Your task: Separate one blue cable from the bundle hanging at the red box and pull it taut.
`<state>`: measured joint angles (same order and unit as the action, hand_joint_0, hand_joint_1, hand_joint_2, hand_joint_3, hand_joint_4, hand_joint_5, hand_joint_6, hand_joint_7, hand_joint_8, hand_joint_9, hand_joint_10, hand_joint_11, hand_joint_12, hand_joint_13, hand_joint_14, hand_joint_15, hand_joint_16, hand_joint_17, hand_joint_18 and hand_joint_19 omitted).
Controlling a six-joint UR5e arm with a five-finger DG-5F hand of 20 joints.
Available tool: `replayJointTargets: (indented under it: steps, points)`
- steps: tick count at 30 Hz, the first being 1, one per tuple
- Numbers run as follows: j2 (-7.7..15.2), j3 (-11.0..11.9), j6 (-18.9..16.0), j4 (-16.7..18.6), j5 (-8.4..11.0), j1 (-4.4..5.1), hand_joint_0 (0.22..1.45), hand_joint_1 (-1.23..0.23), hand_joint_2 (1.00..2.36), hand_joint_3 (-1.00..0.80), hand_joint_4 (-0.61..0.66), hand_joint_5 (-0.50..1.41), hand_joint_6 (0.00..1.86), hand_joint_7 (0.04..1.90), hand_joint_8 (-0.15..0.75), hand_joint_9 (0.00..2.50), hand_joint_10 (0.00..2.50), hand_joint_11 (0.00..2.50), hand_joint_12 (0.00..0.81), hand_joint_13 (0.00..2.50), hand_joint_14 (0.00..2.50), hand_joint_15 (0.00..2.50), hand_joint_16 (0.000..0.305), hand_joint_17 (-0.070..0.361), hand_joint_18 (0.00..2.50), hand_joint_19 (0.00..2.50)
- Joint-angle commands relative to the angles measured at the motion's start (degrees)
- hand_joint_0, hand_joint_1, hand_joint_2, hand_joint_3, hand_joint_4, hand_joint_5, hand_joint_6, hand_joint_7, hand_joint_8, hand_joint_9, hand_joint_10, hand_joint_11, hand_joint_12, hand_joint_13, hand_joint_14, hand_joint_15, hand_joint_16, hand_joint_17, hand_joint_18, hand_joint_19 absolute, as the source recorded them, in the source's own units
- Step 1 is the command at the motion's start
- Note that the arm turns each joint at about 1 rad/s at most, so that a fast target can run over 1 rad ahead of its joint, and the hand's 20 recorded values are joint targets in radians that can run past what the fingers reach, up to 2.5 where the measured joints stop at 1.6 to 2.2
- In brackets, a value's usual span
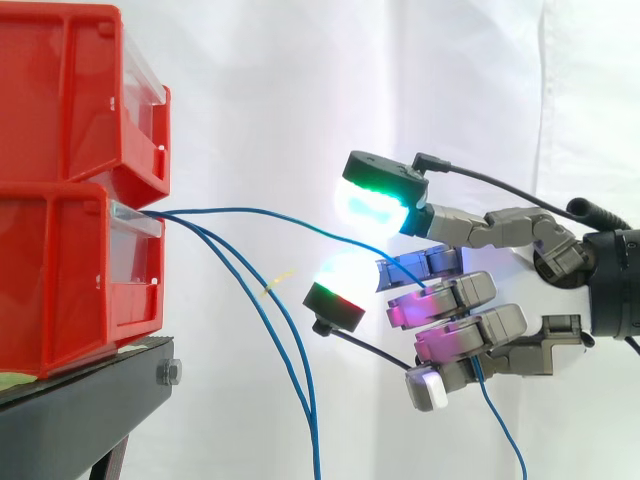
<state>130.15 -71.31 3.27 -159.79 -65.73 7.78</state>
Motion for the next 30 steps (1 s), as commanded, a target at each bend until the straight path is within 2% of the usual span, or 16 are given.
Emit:
replayJointTargets:
  steps: [1, 8, 10, 15, 22, 30]
  points:
    - [0.0, 0.1, 0.4, 0.0, 0.16, -0.04, 0.6, -0.57, 1.01, -0.36, 0.11, -0.18, 0.91, 1.08, 0.24, 0.92, 1.7, 1.37, 0.292, 1.26, 1.08, 1.39, 0.049, 0.11, 0.93, 1.02]
    - [0.0, 1.3, 1.3, 0.0, 0.25, -0.04, 0.59, -0.62, 1.02, -0.19, 0.04, -0.16, 0.92, 1.11, 0.239, 0.93, 1.72, 1.37, 0.284, 1.28, 1.05, 1.4, 0.048, 0.109, 0.94, 1.02]
    - [-0.1, 2.4, 1.5, -0.4, 0.34, -0.04, 0.59, -0.65, 1.02, -0.15, 0.02, -0.16, 0.93, 1.13, 0.241, 0.94, 1.71, 1.39, 0.285, 1.28, 1.05, 1.41, 0.048, 0.108, 0.94, 1.02]
    - [0.0, 2.8, 2.4, -0.4, 0.25, -0.04, 0.6, -0.71, 1.03, -0.02, -0.01, -0.15, 0.93, 1.19, 0.234, 0.95, 1.72, 1.38, 0.287, 1.3, 1.02, 1.43, 0.049, 0.109, 0.95, 1.01]
    - [0.0, 2.7, 2.8, -0.4, 0.25, 0.39, 0.62, -0.72, 1.03, -0.05, -0.06, -0.16, 0.94, 1.18, 0.228, 0.96, 1.68, 1.42, 0.28, 1.3, 0.98, 1.47, 0.047, 0.105, 0.94, 1.01]
    - [0.0, 2.7, 2.6, -0.7, 0.08, 0.66, 0.62, -0.67, 1.02, -0.19, 0.05, -0.18, 0.94, 1.1, 0.227, 0.94, 1.72, 1.37, 0.279, 1.29, 0.99, 1.45, 0.047, 0.105, 0.93, 1.03]
